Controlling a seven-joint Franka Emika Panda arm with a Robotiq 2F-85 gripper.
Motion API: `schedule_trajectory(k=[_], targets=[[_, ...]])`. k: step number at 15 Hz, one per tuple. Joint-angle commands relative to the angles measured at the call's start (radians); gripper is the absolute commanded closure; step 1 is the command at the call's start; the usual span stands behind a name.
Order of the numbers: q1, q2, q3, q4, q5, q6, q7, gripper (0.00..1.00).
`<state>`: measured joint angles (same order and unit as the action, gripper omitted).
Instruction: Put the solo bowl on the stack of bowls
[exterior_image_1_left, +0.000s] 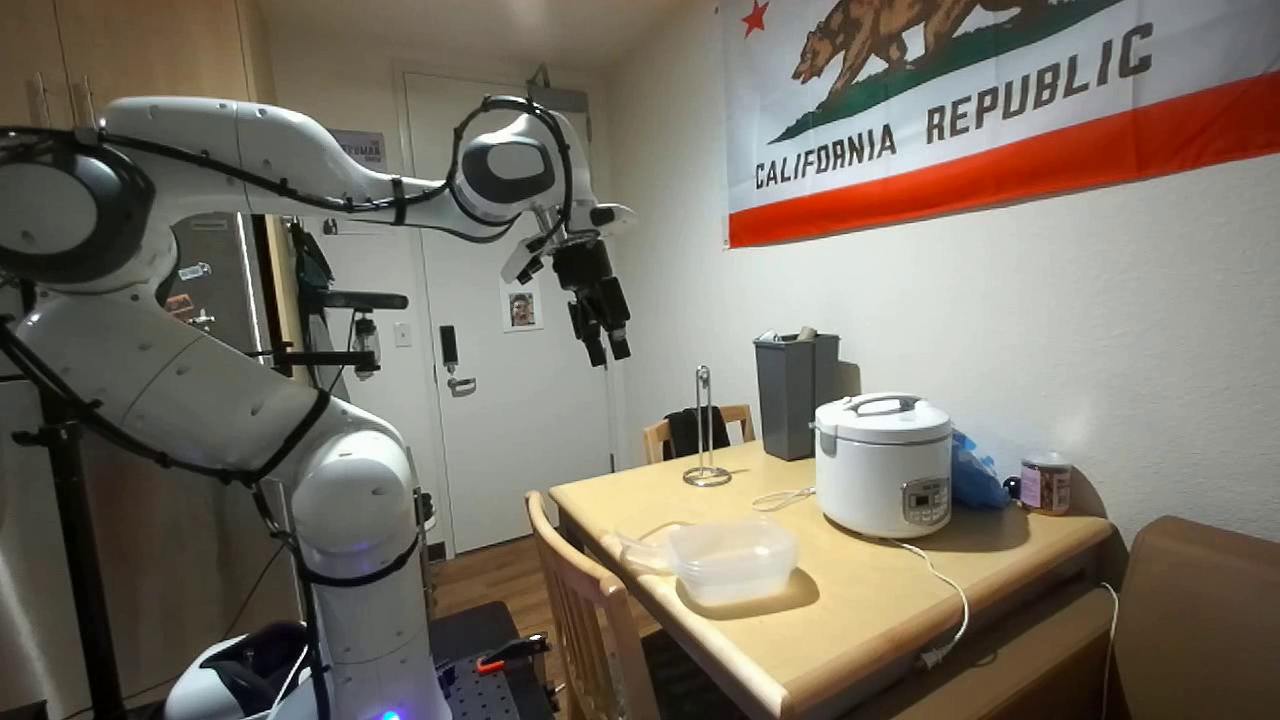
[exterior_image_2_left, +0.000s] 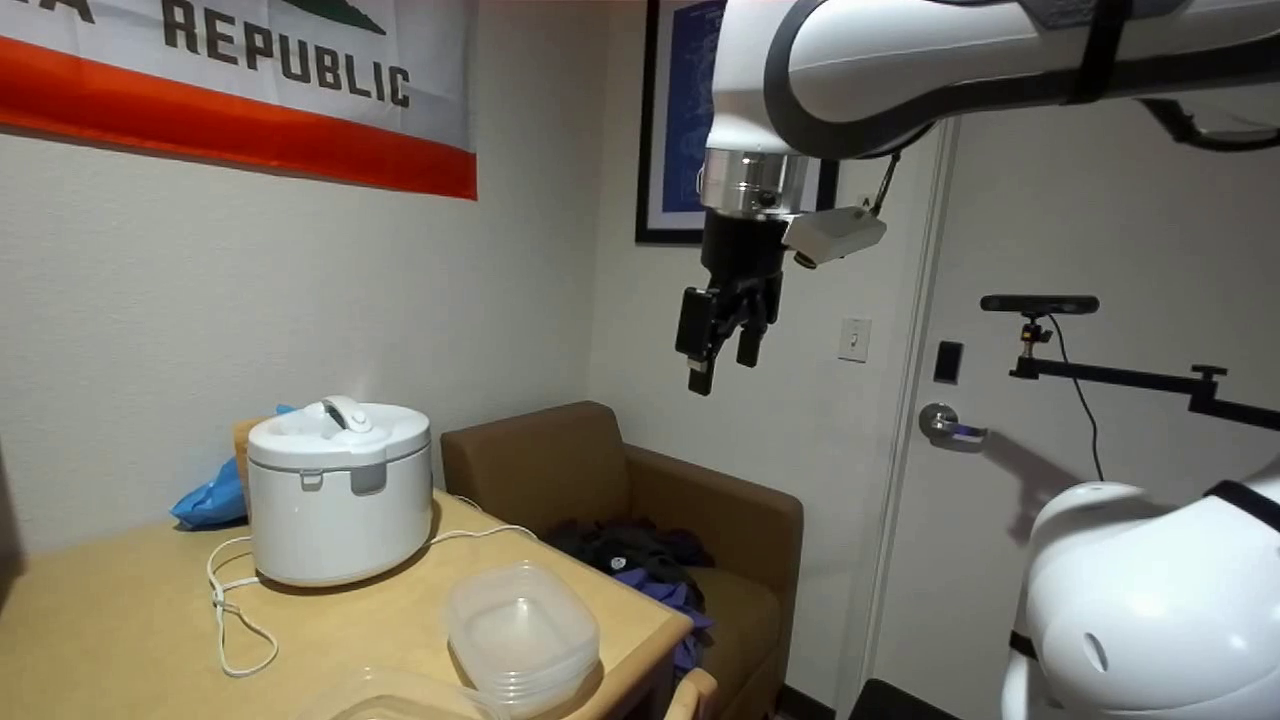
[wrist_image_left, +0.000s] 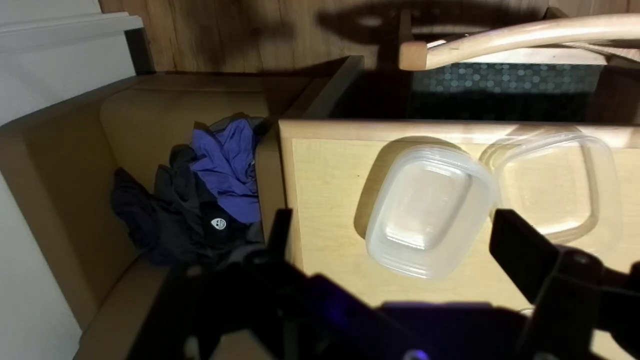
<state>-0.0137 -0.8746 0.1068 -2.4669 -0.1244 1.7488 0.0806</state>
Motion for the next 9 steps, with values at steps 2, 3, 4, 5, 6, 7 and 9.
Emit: schedule_trajectory(k=[2,3,4,5,6,7,9], targets=[[0.064,0.059,0.048,0.082,-0.055,0.001,-0.06,0.0],[0.088,0.077,0.058,0.104,-0.065,0.007,-0.086,0.0],[0.108,0.094,0.068,0.124,-0.073,0.013,-0.111,0.0],[0.127,0.12,0.081,0.154,-0.081,0.016,-0.134,0.0],[0.148,0.144,0.091,0.182,-0.086,0.018,-0.158,0.0],[0.166,0.169,0.103,0.21,-0.095,0.014,-0.183,0.0],[0.204,0.219,0.125,0.268,-0.107,0.003,-0.233,0.0]])
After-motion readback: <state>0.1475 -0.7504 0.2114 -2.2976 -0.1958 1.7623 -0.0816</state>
